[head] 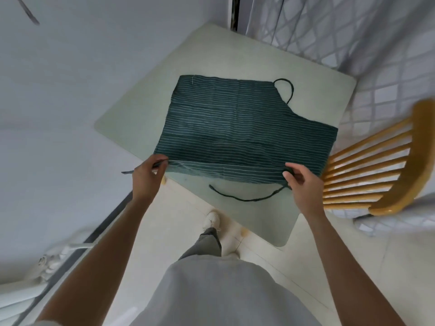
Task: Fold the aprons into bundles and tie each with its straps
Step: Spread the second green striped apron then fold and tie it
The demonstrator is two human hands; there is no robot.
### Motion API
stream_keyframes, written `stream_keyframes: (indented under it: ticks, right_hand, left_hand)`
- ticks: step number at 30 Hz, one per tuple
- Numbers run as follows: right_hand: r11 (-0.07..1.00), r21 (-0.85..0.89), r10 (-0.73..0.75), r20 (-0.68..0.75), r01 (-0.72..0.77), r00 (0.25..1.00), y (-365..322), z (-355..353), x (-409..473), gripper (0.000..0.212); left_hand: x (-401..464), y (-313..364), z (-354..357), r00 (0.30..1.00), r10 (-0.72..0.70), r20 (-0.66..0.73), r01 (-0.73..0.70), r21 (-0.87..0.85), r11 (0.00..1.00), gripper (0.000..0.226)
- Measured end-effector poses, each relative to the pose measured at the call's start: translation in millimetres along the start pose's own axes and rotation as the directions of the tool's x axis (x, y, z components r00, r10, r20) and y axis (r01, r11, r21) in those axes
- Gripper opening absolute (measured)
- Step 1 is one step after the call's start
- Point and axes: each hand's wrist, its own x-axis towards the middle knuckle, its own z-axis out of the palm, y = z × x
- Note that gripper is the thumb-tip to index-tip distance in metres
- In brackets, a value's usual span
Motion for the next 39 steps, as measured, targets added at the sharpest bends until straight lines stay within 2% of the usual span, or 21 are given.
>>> stream_keyframes:
  ticks: [6,11,14,16,21,23,27,31,33,39]
  right_hand:
    - [0.999,0.046,-0.009,-0.023,0.01,1.0,-19.0,-5.4,82.5,0.015]
    - [0.983,0.11,0.141,0.084,-0.149,0.987,-31.3,4.4,182.4,0.02]
    - [0.984,0.037,0.172,0.083,-0.176,0.982,-38.4,16.4,247.1,0.025]
    - [0.99,-0.02,0.141,0.048,-0.14,0.989,-43.7,23.3,278.5,0.029]
    - [0.976,-0.118,0.18,-0.042,-0.183,0.983,-25.5,53.3,370.0,0.026]
    - [0.964,-0.178,0.197,-0.033,-0.2,0.98,-9.1,65.6,391.6,0.026]
    - [0.912,-0.265,0.325,0.005,-0.313,0.946,33.1,97.9,427.0,0.027]
    - [0.887,-0.23,0.408,-0.015,-0.401,0.913,61.7,123.5,442.0,0.025]
    - [0.881,-0.23,0.418,-0.029,-0.413,0.908,73.3,133.8,449.0,0.025]
    - [0.837,-0.392,0.39,-0.059,-0.381,0.919,93.1,150.6,465.7,0.024]
  left_hand:
    - [77.5,18.0,8.7,0.996,0.093,0.01,-0.093,0.018,0.995,0.013]
    - [171.9,32.8,28.8,0.991,0.13,0.043,-0.132,0.049,0.99,0.013]
    - [235.8,41.1,46.8,0.989,0.133,0.07,-0.138,0.077,0.987,0.014]
    - [265.0,46.9,57.3,0.985,0.15,0.085,-0.16,0.133,0.978,0.016]
    - [350.3,50.0,101.5,0.978,0.154,0.143,-0.184,0.231,0.955,0.016]
    - [373.1,43.3,119.7,0.975,0.128,0.183,-0.173,0.253,0.952,0.017]
    - [416.5,20.3,163.1,0.954,0.038,0.298,-0.149,0.359,0.921,0.019]
    - [441.1,3.4,195.9,0.937,-0.046,0.346,-0.153,0.524,0.838,0.019]
    - [448.7,-2.5,210.4,0.93,-0.054,0.364,-0.171,0.558,0.812,0.019]
    - [455.3,-11.2,224.8,0.938,-0.032,0.345,-0.186,0.58,0.793,0.02]
